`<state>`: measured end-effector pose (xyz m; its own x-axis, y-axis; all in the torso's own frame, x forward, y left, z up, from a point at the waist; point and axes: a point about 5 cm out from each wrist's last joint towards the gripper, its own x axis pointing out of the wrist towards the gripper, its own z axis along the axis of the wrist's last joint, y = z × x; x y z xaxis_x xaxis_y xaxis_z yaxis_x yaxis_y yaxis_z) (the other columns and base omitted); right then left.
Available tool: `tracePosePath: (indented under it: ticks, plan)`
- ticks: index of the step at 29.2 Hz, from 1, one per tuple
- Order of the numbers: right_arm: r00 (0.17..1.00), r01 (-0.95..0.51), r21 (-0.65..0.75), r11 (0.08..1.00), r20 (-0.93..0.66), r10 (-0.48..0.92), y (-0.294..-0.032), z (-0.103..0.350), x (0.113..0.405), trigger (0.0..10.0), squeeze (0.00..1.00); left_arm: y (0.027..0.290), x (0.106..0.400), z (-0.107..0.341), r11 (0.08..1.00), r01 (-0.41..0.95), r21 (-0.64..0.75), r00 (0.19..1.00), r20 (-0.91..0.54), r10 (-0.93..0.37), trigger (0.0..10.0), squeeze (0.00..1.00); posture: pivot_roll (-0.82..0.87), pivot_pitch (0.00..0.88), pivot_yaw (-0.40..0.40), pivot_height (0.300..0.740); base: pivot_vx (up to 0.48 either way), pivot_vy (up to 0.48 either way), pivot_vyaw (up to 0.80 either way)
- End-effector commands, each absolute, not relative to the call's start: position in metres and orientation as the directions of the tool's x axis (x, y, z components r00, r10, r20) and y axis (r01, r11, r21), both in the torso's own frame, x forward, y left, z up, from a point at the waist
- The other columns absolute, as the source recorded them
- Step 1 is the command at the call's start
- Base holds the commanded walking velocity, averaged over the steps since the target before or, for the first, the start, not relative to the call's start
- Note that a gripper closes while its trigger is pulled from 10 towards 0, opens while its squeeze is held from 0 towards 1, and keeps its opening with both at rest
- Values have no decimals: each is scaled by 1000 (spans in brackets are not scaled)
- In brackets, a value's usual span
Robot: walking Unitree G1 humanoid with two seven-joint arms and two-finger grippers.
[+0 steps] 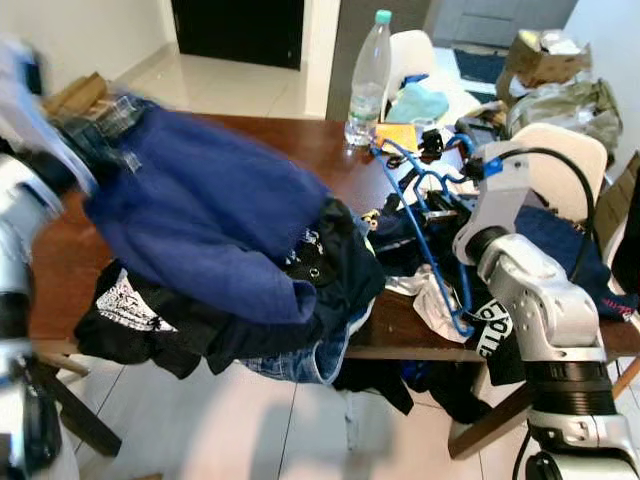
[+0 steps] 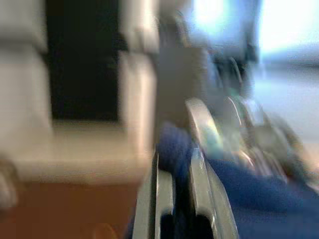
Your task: Hang hanger
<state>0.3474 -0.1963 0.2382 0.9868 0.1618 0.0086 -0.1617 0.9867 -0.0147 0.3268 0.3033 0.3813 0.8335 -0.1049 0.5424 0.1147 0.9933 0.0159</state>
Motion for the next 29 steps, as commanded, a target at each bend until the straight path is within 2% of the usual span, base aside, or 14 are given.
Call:
tracePosePath:
  ticks: [1, 2, 4, 6, 8, 11, 15, 21, 22, 23, 24, 25, 26, 29]
  plan:
    - [988, -156, -13, 988, 19, 156, -197, 241, 348, 10000, 0, 333, 317, 402, 990, -129, -54, 785, 605, 135, 10000, 0, 87, 80, -52, 740, 0, 0, 0]
    - [987, -158, -8, 987, 22, 158, -195, 241, 349, 10000, 0, 350, 300, 428, 945, -299, -134, 675, 671, 308, 10000, 0, 87, 78, -51, 740, 0, 0, 0]
    - [987, -158, -8, 987, 22, 158, -195, 241, 349, 10000, 0, 350, 300, 428, 945, -299, -134, 675, 671, 308, 10000, 0, 87, 78, -51, 740, 0, 0, 0]
    - [987, -158, -1, 987, 27, 158, -194, 240, 349, 10000, 0, 340, 278, 460, 871, -458, -177, 500, 759, 417, 10000, 0, 85, 73, -48, 740, 0, 0, 0]
    - [987, -158, -1, 987, 27, 158, -194, 240, 349, 10000, 0, 340, 278, 460, 871, -458, -177, 500, 759, 417, 10000, 0, 85, 73, -48, 740, 0, 0, 0]
    - [987, -158, 1, 987, 31, 158, -194, 241, 349, 10000, 0, 324, 272, 466, 836, -506, -210, 417, 790, 450, 10000, 0, 82, 71, -47, 740, 0, 0, 0]
    - [987, -157, 1, 988, 32, 157, -195, 241, 349, 10000, 0, 319, 272, 464, 831, -512, -218, 407, 790, 459, 10000, 0, 81, 71, -46, 740, 0, 0, 0]
    - [987, -155, 2, 988, 31, 155, -196, 241, 349, 10000, 0, 306, 283, 455, 851, -493, -182, 455, 780, 431, 10000, 0, 83, 72, -46, 740, 0, 0, 0]
    - [988, -153, 2, 988, 29, 153, -197, 240, 348, 10000, 0, 293, 298, 441, 873, -463, -154, 513, 757, 406, 10000, 0, 84, 76, -46, 740, 0, 0, 0]
    - [988, -153, 2, 988, 29, 153, -197, 240, 348, 10000, 0, 293, 298, 441, 873, -463, -154, 513, 757, 406, 10000, 0, 84, 76, -46, 740, 0, 0, 0]
    - [988, -155, 0, 988, 25, 155, -196, 240, 348, 10000, 0, 275, 318, 418, 907, -405, -113, 608, 708, 360, 10000, 0, 83, 79, -50, 740, 0, 0, 0]
    - [988, -155, 0, 988, 25, 155, -196, 240, 348, 10000, 0, 275, 318, 418, 907, -405, -113, 608, 708, 360, 10000, 0, 83, 79, -50, 740, 0, 0, 0]
    - [988, -156, -1, 988, 22, 156, -196, 239, 348, 10000, 0, 258, 336, 394, 939, -328, -106, 694, 647, 316, 10000, 0, 84, 80, -50, 740, 0, 0, 0]
    - [988, -155, -4, 988, 18, 155, -196, 239, 348, 10000, 0, 240, 349, 373, 963, -256, -85, 765, 592, 255, 10000, 0, 81, 82, -52, 740, 0, 0, 0]
